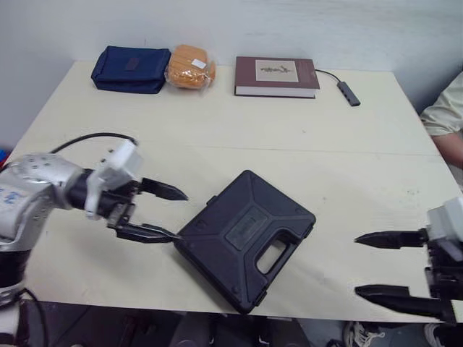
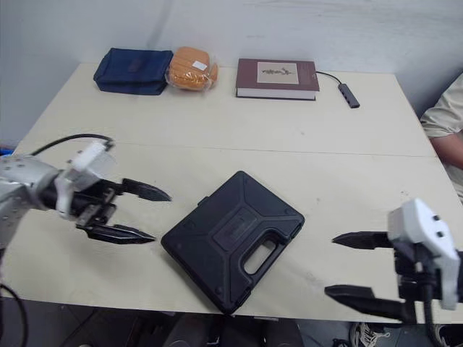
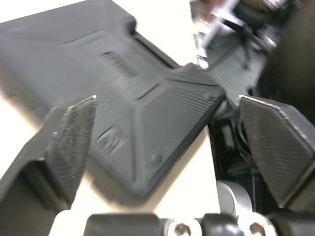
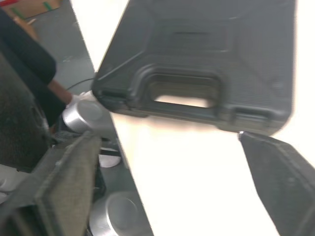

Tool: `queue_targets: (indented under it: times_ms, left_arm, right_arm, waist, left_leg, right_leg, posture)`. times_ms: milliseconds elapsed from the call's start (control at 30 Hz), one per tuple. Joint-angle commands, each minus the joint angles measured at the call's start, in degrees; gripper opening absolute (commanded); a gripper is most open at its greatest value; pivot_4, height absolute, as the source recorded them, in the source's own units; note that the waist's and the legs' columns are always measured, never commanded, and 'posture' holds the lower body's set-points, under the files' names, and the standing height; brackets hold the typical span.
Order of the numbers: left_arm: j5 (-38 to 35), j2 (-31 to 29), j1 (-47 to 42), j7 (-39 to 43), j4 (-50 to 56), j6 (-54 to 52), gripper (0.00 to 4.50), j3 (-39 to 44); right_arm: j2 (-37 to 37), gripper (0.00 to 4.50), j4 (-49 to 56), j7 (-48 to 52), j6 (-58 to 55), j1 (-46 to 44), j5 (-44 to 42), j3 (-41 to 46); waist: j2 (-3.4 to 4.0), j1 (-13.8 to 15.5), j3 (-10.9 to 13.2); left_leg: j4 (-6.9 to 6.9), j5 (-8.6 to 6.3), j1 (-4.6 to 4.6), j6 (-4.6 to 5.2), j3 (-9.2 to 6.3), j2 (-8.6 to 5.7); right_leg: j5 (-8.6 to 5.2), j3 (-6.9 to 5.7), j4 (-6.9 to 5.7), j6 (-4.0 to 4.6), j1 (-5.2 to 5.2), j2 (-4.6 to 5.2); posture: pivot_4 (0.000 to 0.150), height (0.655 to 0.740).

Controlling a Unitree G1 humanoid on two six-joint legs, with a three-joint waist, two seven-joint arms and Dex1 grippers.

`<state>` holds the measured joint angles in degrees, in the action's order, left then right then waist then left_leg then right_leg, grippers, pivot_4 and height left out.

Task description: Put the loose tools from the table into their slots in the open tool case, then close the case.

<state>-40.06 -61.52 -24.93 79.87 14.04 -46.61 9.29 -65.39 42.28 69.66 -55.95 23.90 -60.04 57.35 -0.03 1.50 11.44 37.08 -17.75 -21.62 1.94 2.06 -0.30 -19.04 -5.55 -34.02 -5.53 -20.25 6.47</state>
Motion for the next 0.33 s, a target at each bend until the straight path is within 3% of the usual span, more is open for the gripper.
queue_targets:
  times_ms: [33,167,333]
  left_arm:
    - [0.7,-4.4,6.7,1.1,-1.4,1.6,4.50,9.4]
    - [2.0,-7.1,15.8,1.6,-2.1,2.3,4.50,19.3]
    - [2.4,-6.4,21.3,0.5,-0.8,4.3,4.50,22.8]
  right_arm:
    - [-1.4,4.46,-3.5,3.4,0.3,0.1,3.2,4.4]
    - [-1.8,4.46,-7.1,4.8,3.2,-0.9,8.6,5.0]
    - [-1.9,4.46,-9.8,7.0,6.4,-1.6,12.4,2.5]
  waist:
    - [0.03,-0.2,0.0]
    - [0.03,-0.1,0.1]
    - [0.13,0.1,0.1]
  left_leg:
    - [-0.02,-0.01,-0.02,-0.01,0.02,0.00]
    - [-0.01,-0.02,-0.24,-0.03,0.04,0.00]
    - [-0.01,-0.02,-0.38,-0.05,0.02,0.00]
  right_leg:
    - [0.00,0.02,0.01,0.00,-0.04,0.00]
    - [-0.01,0.06,-0.01,0.01,-0.30,0.00]
    - [-0.01,0.05,0.00,0.02,-0.43,0.04]
  posture:
    - [0.150,0.7400]
    - [0.150,0.7400]
    - [0.150,0.7400]
